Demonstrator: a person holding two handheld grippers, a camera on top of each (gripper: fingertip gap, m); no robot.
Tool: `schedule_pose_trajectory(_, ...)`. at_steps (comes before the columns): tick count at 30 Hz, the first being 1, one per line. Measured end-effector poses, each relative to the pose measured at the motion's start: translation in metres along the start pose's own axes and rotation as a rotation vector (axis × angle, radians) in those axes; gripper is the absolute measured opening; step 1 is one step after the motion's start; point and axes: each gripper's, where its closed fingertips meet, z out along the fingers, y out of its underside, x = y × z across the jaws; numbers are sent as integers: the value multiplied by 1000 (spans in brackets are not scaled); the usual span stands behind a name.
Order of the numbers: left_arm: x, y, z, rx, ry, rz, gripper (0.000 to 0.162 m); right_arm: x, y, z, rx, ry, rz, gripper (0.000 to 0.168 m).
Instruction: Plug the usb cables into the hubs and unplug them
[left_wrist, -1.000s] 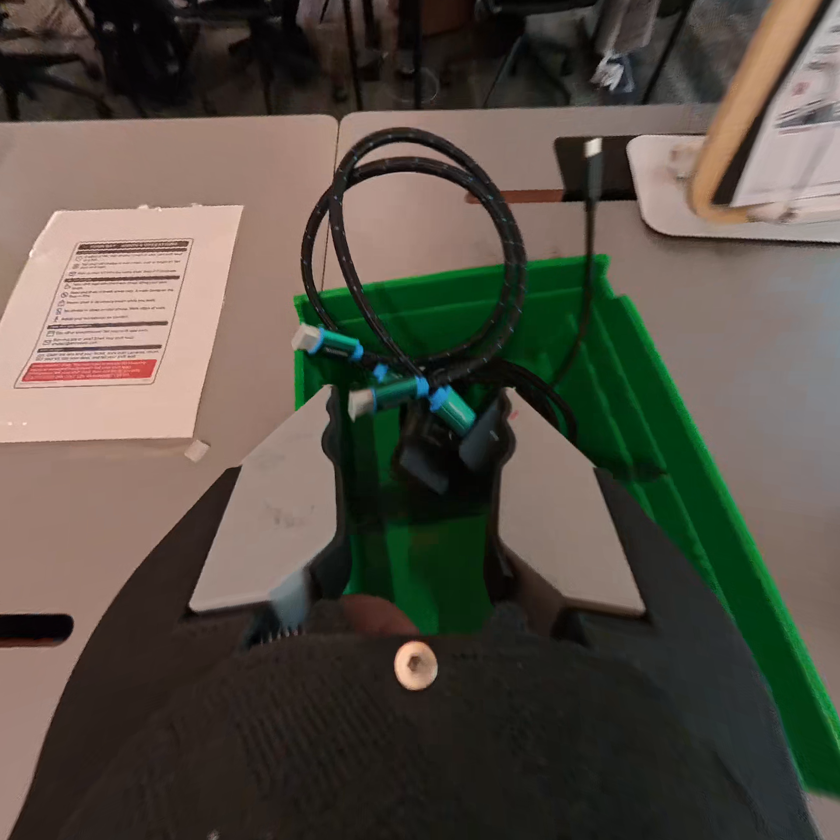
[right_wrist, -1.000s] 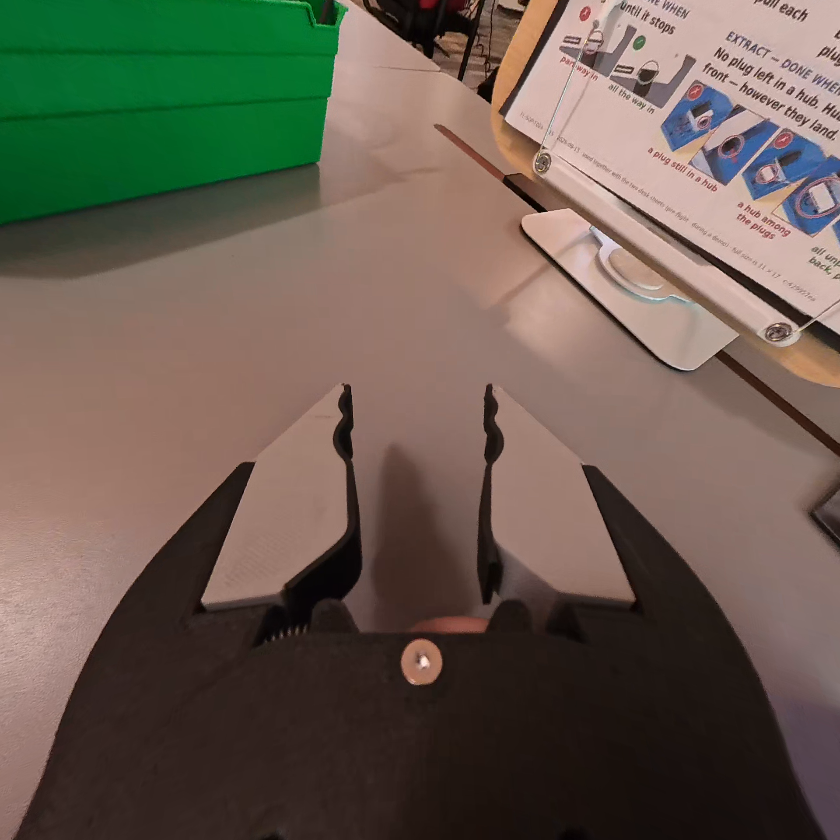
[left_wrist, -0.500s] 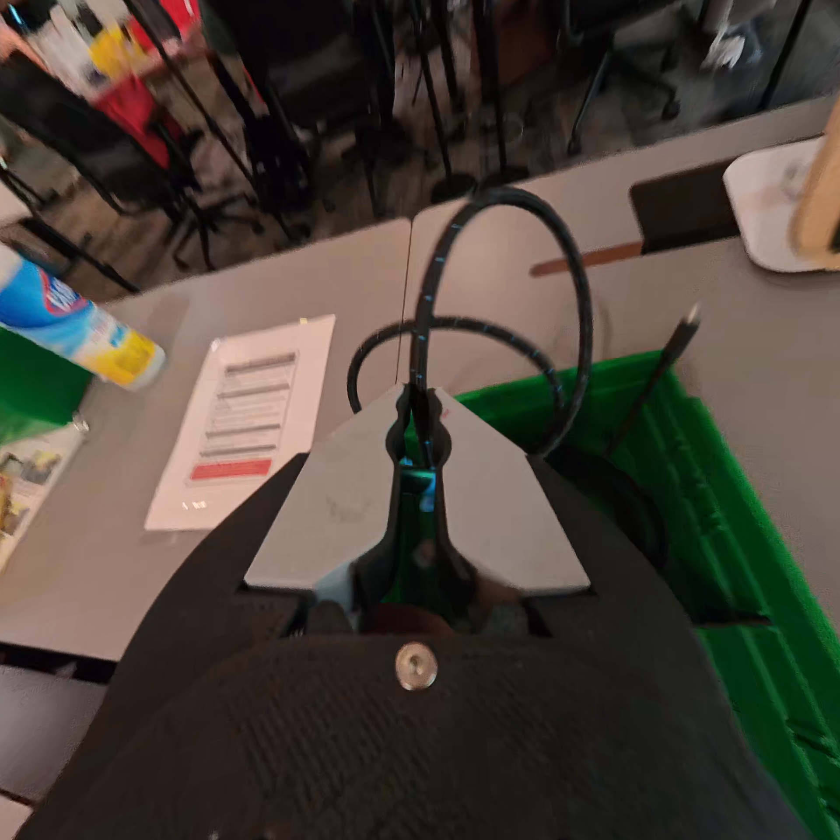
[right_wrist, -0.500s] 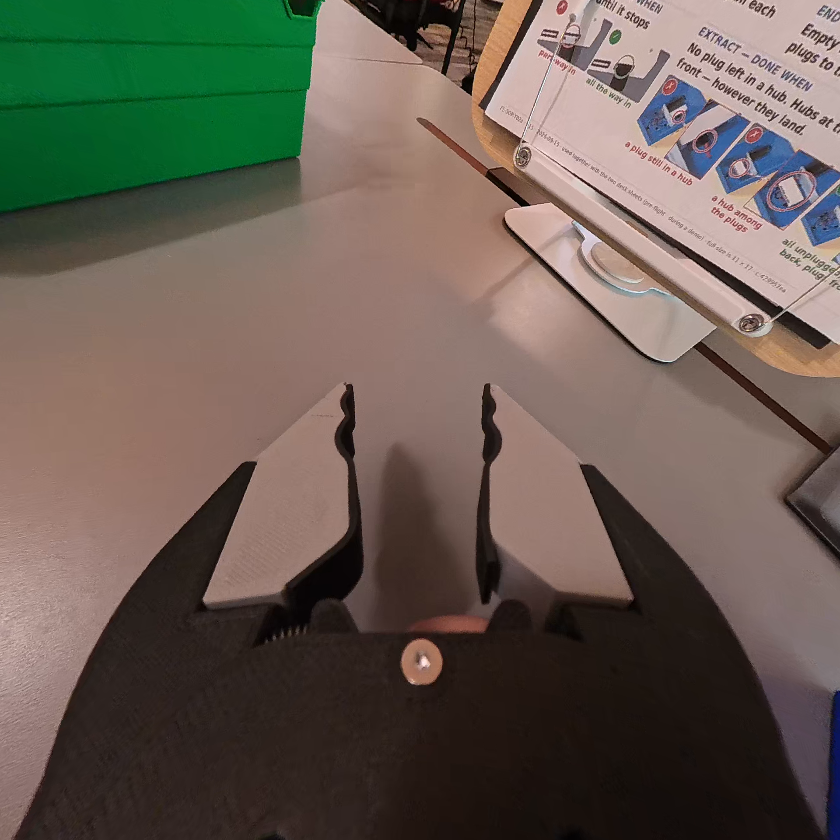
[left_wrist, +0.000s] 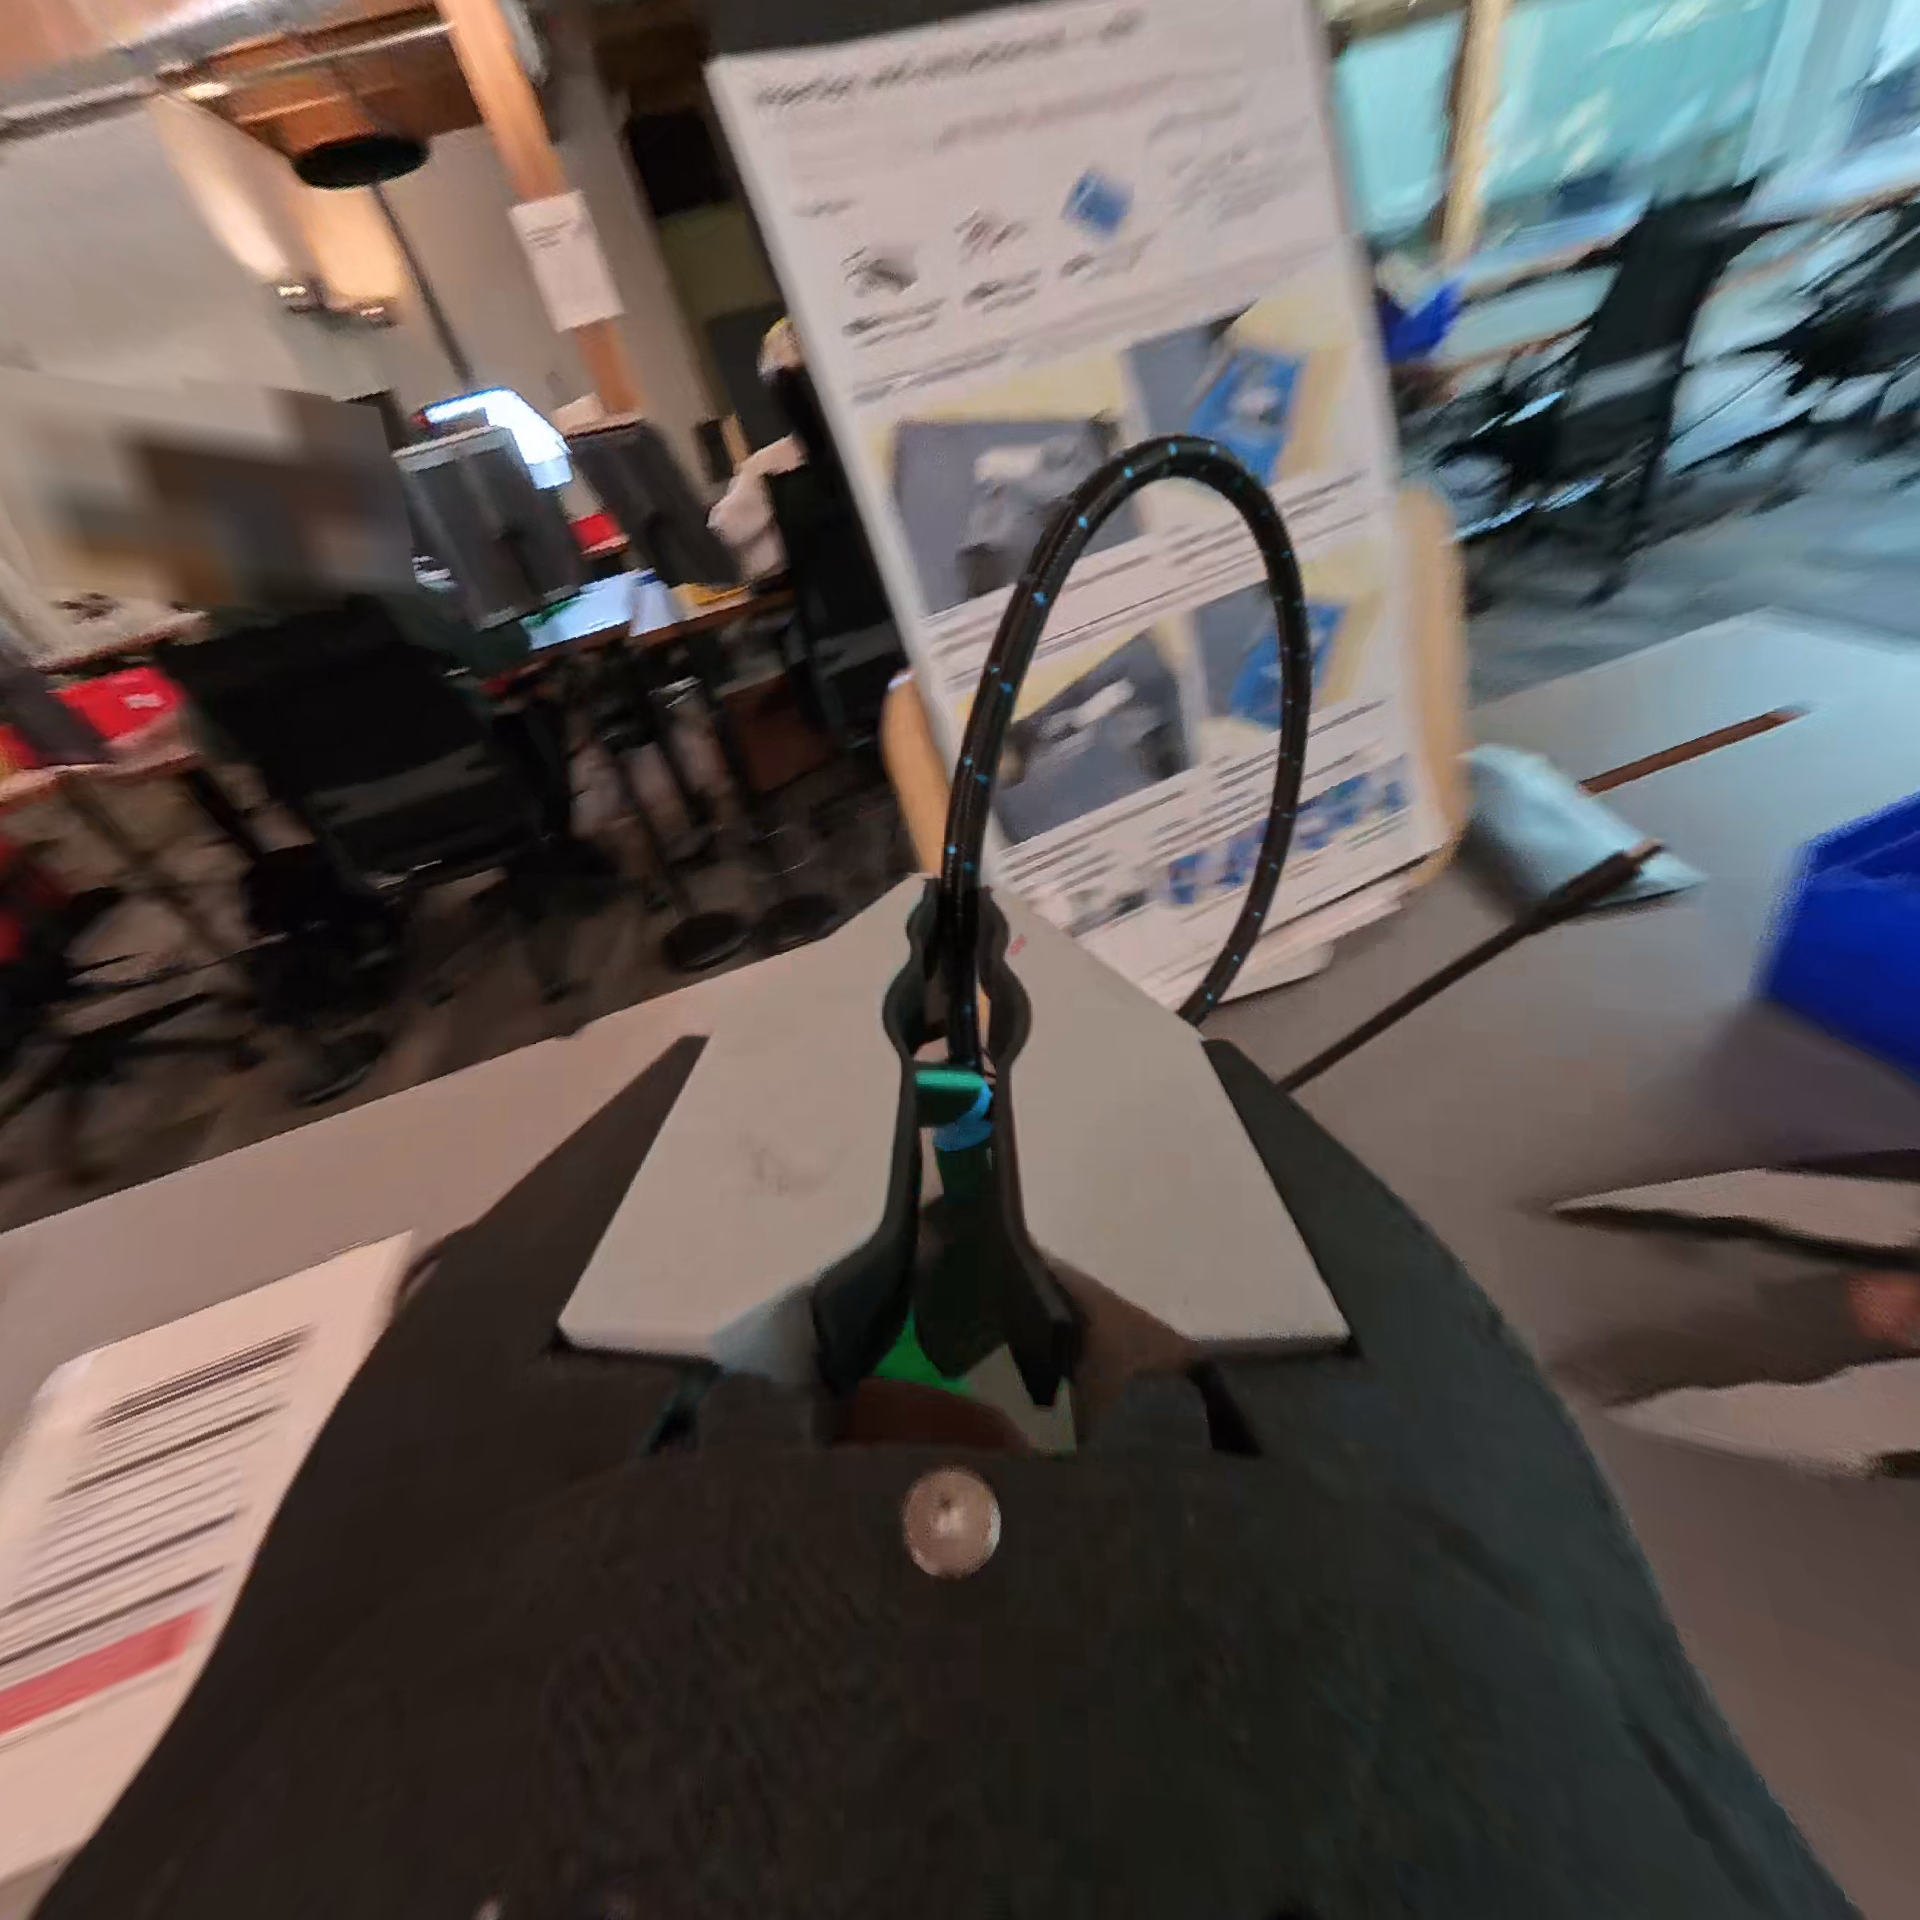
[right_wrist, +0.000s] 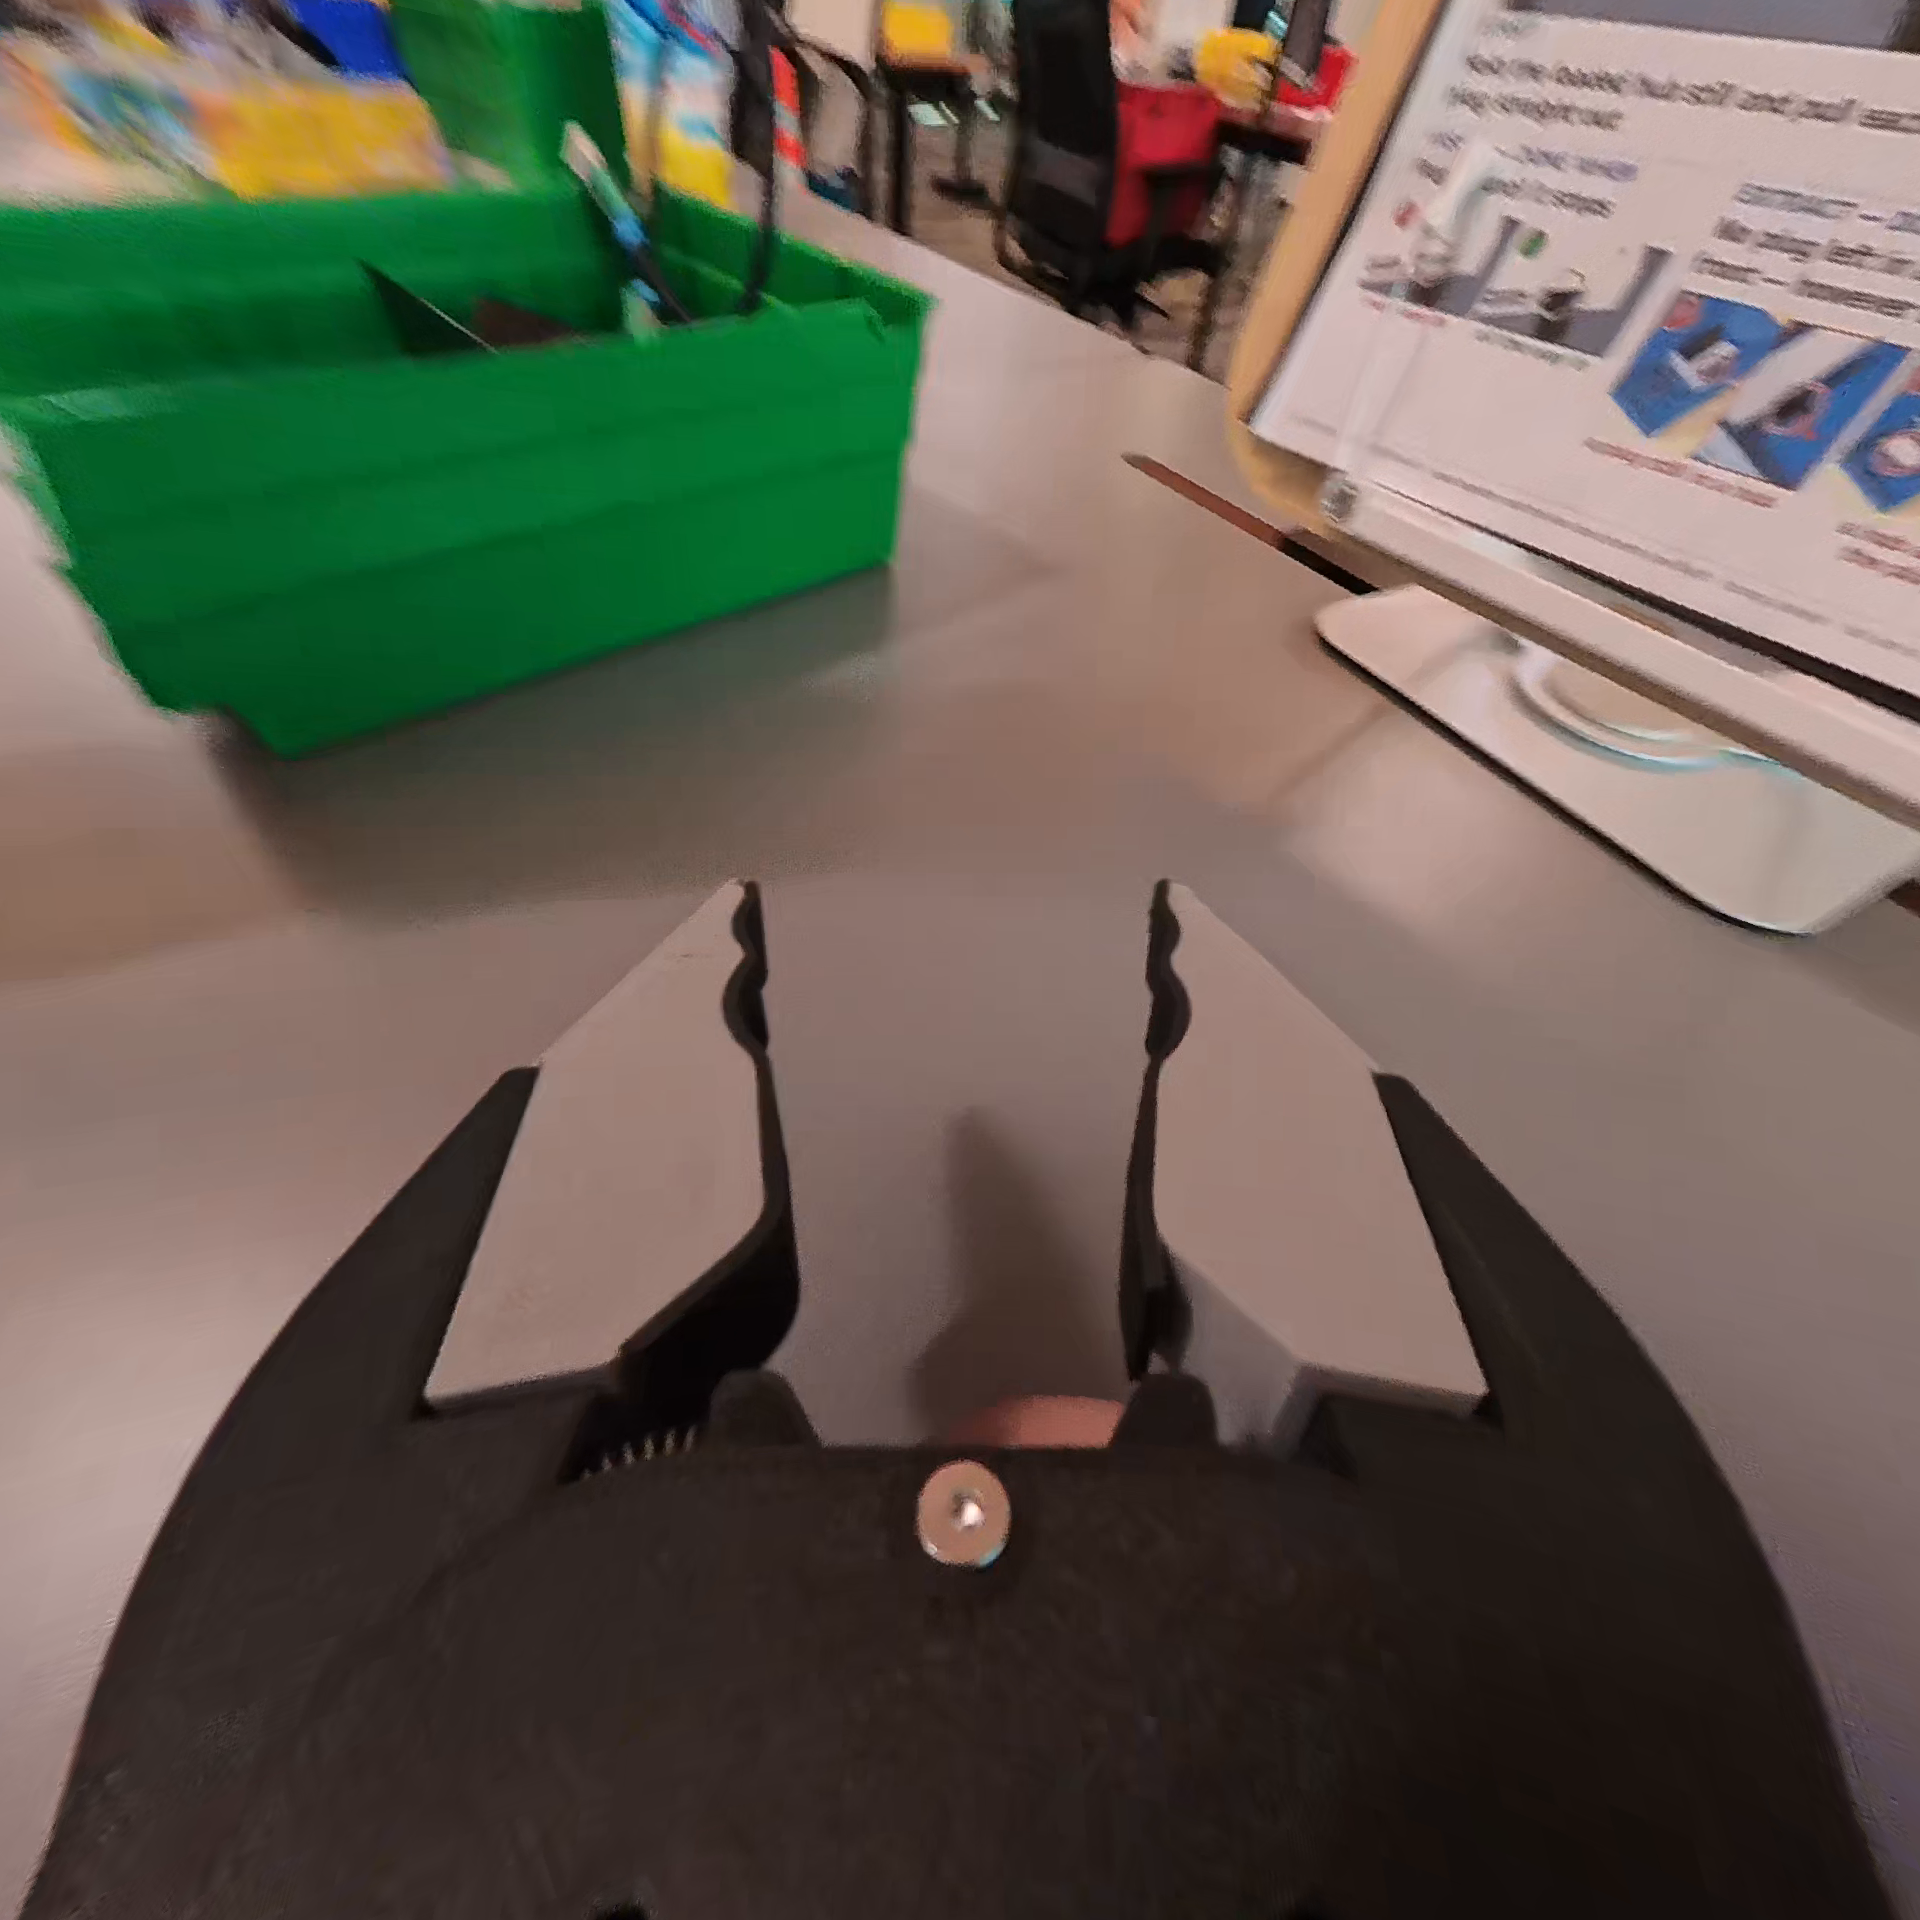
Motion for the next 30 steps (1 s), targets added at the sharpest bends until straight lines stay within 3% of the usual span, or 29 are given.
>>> schedule_pose_trajectory(5,90,-8,-4,152,252,-276,4,-24,-34,-12,198,-221,197,115)
schedule_pose_trajectory(8,139,7,-3,169,376,-396,3,-24,-60,-33,354,-332,315,124)
schedule_pose_trajectory(10,168,24,1,145,449,-465,4,-26,-74,-48,443,-410,348,108)
schedule_pose_trajectory(11,182,32,5,124,486,-493,4,-29,-78,-55,470,-441,334,77)
schedule_pose_trajectory(12,193,42,10,98,516,-515,4,-34,-78,-61,478,-477,299,20)
schedule_pose_trajectory(13,198,49,16,84,520,-533,4,-35,-75,-61,459,-470,262,11)
schedule_pose_trajectory(17,197,57,23,113,572,-626,5,-20,-64,-54,400,-383,259,10)
schedule_pose_trajectory(21,179,68,15,161,591,-697,22,-3,-63,-54,413,-356,339,10)
schedule_pose_trajectory(23,172,82,13,154,578,-672,24,3,-64,-57,436,-373,400,10)
schedule_pose_trajectory(27,214,125,10,-28,763,-528,40,7,-76,-72,543,-464,488,10)
schedule_pose_trajectory(29,245,147,9,-150,883,-440,62,4,-83,-81,602,-532,509,10)
schedule_pose_trajectory(30,258,153,9,-175,931,-390,63,3,-84,-82,605,-545,515,10)
